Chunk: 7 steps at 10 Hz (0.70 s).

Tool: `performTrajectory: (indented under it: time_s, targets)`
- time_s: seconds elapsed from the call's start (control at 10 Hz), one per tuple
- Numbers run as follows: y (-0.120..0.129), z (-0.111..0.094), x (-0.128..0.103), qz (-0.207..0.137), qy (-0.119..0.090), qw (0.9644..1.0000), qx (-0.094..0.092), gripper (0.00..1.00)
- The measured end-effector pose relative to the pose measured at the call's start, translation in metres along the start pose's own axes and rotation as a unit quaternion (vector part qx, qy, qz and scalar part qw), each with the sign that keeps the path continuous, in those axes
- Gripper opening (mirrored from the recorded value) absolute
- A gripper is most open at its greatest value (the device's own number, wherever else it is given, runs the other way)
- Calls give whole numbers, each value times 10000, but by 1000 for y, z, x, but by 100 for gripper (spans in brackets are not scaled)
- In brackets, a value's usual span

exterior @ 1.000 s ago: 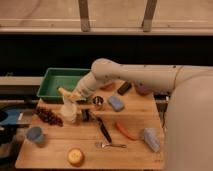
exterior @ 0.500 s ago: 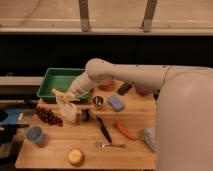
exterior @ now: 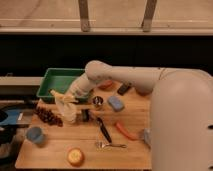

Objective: Place banana in paper cup

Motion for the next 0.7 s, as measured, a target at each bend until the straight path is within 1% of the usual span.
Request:
performTrajectory:
  time_s: [0.3,0.5,0.7]
  targets:
    - [-6,7,9,108,-48,9999,-71,0]
    - [-12,8,12,169,-70,9998,-72,0]
    - [-18,7,12,182,-66,9998,-30,0]
